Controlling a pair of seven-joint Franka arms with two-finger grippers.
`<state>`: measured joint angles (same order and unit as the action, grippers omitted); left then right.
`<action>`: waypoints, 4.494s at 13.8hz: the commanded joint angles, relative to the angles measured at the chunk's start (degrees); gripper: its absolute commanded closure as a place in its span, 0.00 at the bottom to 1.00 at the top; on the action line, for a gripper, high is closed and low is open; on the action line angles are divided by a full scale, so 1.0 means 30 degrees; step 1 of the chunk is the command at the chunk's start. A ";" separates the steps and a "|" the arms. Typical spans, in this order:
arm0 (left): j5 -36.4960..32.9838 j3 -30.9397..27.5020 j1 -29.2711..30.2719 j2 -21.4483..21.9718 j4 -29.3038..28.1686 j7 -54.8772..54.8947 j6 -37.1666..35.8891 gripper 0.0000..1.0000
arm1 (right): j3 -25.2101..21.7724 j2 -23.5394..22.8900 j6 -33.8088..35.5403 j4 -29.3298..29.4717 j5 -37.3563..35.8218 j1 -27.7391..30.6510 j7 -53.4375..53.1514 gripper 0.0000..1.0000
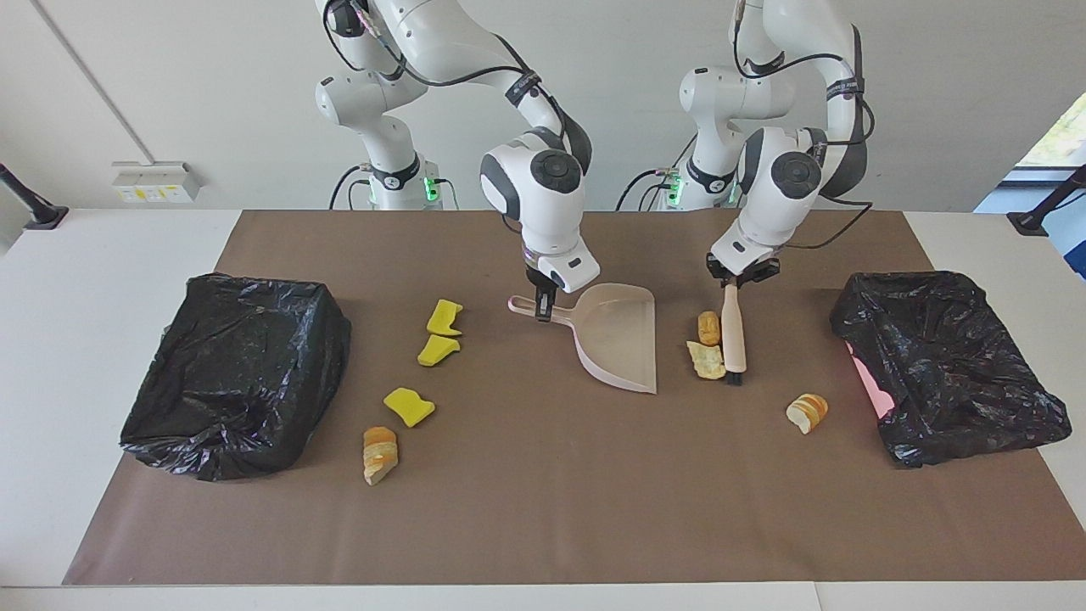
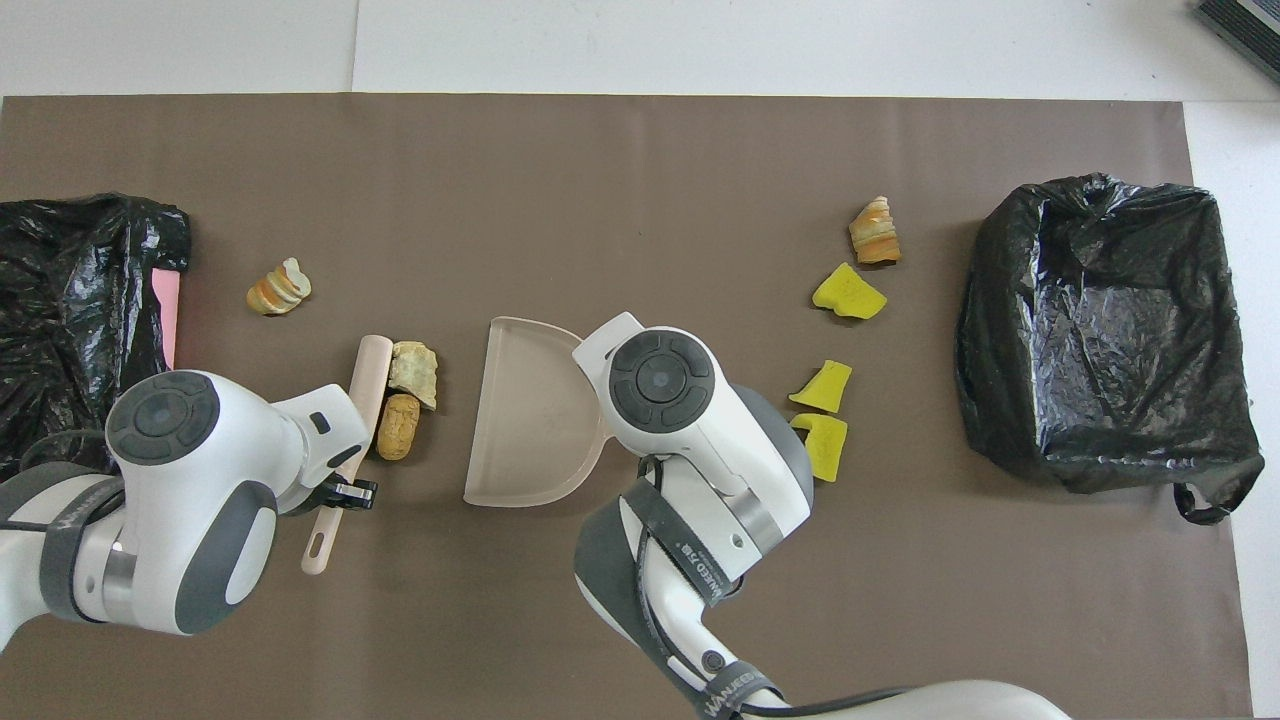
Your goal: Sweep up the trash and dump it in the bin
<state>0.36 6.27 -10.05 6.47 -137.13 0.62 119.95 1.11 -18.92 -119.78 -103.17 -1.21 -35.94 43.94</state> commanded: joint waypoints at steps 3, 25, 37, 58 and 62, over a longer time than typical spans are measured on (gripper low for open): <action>0.2684 -0.0185 -0.3527 -0.0076 0.0096 0.0585 -0.0254 1.00 | 0.0039 -0.0227 -0.0386 0.0084 0.0139 0.0232 -0.0086 1.00; -0.4895 -0.0478 0.5517 -0.6811 0.9146 0.2371 0.0535 1.00 | 0.0068 -0.0169 -0.0501 0.0055 0.0168 0.0056 -0.0262 1.00; -0.2387 -0.0215 0.1833 -0.4356 0.4466 0.6415 -0.0694 1.00 | 0.0039 -0.0169 -0.0473 -0.0004 0.0168 0.0056 -0.0262 1.00; 0.2223 -0.0478 -0.1921 -0.1923 0.4230 -0.6415 -0.3483 1.00 | 0.0039 0.0122 -0.0064 0.0025 0.0168 0.0552 0.0088 1.00; 0.2223 -0.0361 -0.2711 -0.0549 0.1831 -0.7646 -0.1693 1.00 | 0.0039 0.2696 0.2918 0.0055 0.0168 0.2892 0.2426 1.00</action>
<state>6.78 5.36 -16.29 0.02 -125.96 -20.14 111.95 0.75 -16.05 -115.21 -102.28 -1.25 -30.95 47.05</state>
